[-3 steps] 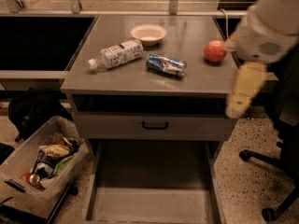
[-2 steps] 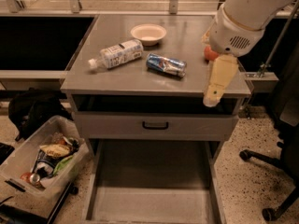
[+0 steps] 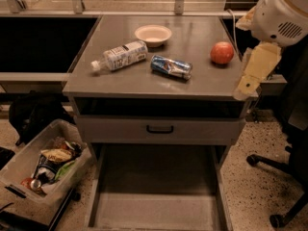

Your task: Place redbull can into middle drawer

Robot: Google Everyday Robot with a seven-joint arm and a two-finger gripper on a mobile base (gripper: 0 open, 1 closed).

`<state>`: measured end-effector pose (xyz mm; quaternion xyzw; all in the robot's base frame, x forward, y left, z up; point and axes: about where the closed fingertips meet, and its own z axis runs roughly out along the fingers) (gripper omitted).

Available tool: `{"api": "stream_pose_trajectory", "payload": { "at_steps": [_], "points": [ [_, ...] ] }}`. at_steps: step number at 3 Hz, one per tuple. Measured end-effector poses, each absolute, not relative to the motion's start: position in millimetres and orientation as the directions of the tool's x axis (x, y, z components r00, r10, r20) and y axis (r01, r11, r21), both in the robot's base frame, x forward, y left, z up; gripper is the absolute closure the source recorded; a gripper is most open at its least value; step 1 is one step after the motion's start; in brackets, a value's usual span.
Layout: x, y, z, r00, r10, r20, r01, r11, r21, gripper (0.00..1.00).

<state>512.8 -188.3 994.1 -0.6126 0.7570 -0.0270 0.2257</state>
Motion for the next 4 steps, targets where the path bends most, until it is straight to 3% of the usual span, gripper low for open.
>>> {"api": "stream_pose_trajectory", "payload": {
  "at_steps": [2, 4],
  "points": [
    [557.0, -215.8, 978.9, -0.263, -0.917, -0.299, -0.922, 0.33, -0.203, 0.0],
    [576.1, -198.4, 978.5, -0.216, -0.927, -0.308, -0.931, 0.291, -0.221, 0.0]
  ]
}}
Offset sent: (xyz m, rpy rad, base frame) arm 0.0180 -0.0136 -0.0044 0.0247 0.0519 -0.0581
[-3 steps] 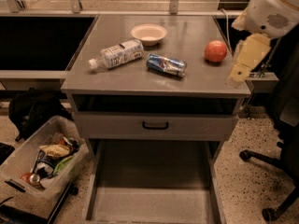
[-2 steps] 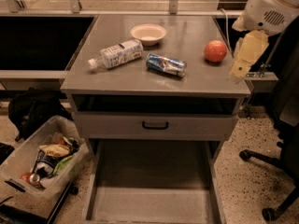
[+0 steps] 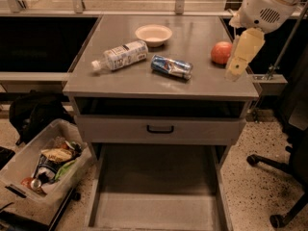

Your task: Place redbull can into middle drawer

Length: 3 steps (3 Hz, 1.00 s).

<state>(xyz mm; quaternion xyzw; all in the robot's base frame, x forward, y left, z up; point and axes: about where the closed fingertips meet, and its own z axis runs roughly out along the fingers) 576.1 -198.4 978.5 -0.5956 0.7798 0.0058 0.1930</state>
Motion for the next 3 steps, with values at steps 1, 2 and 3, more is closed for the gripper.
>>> {"api": "stream_pose_trajectory", "payload": {
  "at_steps": [1, 2, 3],
  "points": [
    [610.4, -164.7, 971.7, -0.141, -0.949, -0.282, -0.954, 0.206, -0.216, 0.0],
    [640.8, -129.9, 972.9, -0.07, -0.958, -0.279, -0.964, 0.137, -0.23, 0.0],
    [679.7, -91.5, 974.0, 0.002, -0.957, -0.289, -0.958, 0.081, -0.273, 0.0]
  ]
}}
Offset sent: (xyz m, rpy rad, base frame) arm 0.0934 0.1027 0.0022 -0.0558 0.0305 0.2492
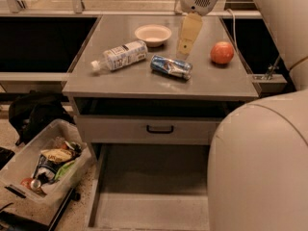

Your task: Place redbull can into middle drawer

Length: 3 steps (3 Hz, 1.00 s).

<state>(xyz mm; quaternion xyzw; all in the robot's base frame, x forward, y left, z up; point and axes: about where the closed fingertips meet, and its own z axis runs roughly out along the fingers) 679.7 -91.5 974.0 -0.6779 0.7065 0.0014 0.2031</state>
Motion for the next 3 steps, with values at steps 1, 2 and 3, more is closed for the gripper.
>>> {"api": "stream_pose_trajectory", "payload": {
  "at_steps": [1, 2, 3],
  "points": [
    [679.8, -91.5, 973.9, 0.002, -0.957, -0.289, -0.959, 0.081, -0.273, 0.0],
    [696.7, -77.5, 906.0, -0.016, -0.951, -0.31, -0.984, 0.07, -0.164, 0.0],
    [706.2, -49.9, 806.6, -0.027, -0.949, -0.315, -0.999, 0.019, 0.03, 0.0]
  ]
}}
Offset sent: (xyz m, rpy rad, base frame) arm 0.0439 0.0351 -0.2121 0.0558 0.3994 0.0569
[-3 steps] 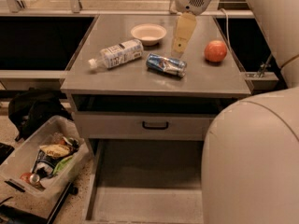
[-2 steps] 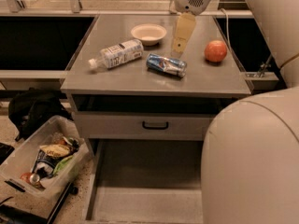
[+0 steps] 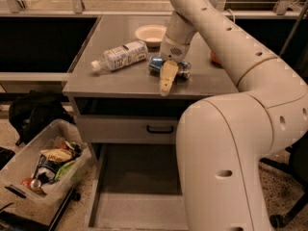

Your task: Place redbull can into middle drawer

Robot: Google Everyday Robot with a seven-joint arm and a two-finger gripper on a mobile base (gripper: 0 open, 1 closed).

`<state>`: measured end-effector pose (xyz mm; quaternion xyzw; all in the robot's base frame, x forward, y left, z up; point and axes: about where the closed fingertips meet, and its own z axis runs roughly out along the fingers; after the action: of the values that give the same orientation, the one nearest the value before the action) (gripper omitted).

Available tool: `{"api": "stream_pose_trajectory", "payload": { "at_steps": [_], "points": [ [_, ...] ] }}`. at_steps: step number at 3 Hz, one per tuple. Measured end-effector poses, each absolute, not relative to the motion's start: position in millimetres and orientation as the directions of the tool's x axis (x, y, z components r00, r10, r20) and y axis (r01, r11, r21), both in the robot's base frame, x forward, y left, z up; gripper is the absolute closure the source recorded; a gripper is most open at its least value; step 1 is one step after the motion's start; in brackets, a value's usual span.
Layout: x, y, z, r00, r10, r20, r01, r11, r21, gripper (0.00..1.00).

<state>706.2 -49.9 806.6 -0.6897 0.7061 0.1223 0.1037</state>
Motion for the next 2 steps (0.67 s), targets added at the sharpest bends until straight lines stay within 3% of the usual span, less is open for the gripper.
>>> {"api": "stream_pose_trajectory", "payload": {
  "at_steps": [1, 2],
  "points": [
    [706.3, -50.0, 810.1, -0.027, -0.949, -0.315, -0.999, 0.019, 0.03, 0.0],
    [706.3, -50.0, 810.0, -0.028, -0.949, -0.315, -0.999, 0.019, 0.03, 0.19]
  ]
}}
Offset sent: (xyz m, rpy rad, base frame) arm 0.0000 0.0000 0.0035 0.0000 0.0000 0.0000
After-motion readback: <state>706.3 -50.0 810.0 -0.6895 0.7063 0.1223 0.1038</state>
